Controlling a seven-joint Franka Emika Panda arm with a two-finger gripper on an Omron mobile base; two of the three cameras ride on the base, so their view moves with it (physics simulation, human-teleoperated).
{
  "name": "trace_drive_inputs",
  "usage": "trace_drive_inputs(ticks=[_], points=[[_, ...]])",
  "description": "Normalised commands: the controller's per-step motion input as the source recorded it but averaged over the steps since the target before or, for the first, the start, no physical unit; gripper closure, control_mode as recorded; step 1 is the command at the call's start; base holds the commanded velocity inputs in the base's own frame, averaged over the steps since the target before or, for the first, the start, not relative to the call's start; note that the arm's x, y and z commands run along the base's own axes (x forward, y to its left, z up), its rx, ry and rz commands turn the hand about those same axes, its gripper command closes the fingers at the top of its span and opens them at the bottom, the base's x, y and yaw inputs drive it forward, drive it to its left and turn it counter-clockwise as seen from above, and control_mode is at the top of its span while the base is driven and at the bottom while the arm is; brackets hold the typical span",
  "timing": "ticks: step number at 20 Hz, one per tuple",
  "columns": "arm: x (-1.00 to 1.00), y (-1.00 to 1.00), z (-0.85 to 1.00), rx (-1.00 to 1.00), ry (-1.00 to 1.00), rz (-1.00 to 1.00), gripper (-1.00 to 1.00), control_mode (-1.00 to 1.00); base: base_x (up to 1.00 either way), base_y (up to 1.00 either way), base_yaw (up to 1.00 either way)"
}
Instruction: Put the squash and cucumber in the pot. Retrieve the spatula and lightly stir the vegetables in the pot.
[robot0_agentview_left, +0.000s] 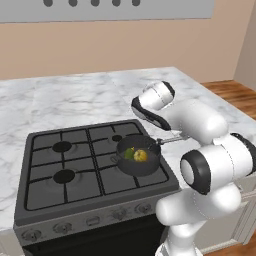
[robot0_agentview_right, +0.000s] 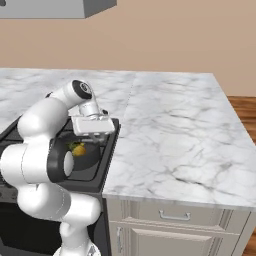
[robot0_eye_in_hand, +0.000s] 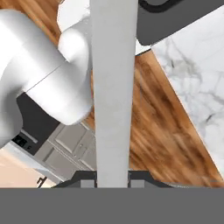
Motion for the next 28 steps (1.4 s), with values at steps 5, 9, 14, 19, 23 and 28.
trace_drive_inputs(ticks=[5,9,14,19,23,28], points=[[0.0,-0.1,0.0,-0.1,0.29,0.0,1.0,-1.0,0.0,0.0,0.0],[0.0,-0.01,0.0,-0.09,0.2,0.0,1.0,-1.0,0.0,0.0,0.0],[0.14,0.0,0.03,-0.07,0.11,0.0,1.0,-1.0,0.0,0.0,0.0],[0.23,0.0,-0.03,-0.05,0.06,0.0,1.0,-1.0,0.0,0.0,0.0],[0.23,0.0,-0.08,-0.02,0.02,0.0,1.0,-1.0,0.0,0.0,0.0],[0.25,0.01,-0.08,0.0,0.0,0.0,1.0,-1.0,0.0,0.0,0.0]])
